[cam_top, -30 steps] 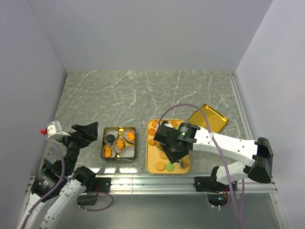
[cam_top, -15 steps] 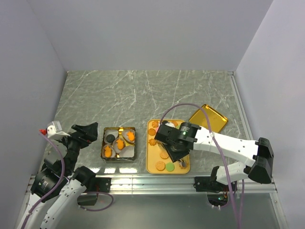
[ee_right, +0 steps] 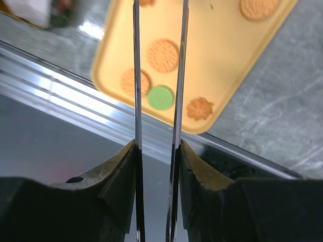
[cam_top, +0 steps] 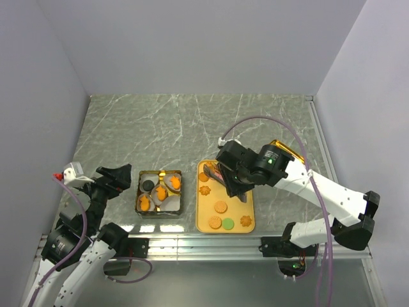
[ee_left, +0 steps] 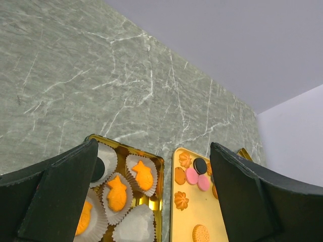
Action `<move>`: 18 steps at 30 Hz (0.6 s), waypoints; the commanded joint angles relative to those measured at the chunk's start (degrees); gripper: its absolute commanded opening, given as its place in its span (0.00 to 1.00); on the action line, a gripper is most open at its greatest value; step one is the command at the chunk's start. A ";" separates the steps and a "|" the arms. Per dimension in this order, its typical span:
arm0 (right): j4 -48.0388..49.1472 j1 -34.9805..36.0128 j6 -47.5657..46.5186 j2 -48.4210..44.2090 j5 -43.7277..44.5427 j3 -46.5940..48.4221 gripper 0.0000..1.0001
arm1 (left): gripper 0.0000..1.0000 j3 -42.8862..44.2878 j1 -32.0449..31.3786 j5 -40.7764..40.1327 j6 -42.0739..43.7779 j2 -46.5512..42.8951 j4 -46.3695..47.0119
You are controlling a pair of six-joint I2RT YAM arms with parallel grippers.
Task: Pack the cookies
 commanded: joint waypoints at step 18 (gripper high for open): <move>4.78 5.73 -6.21 6.27 -7.26 14.32 0.31 | 0.99 2.13 -0.21 -0.88 -0.90 0.60 0.54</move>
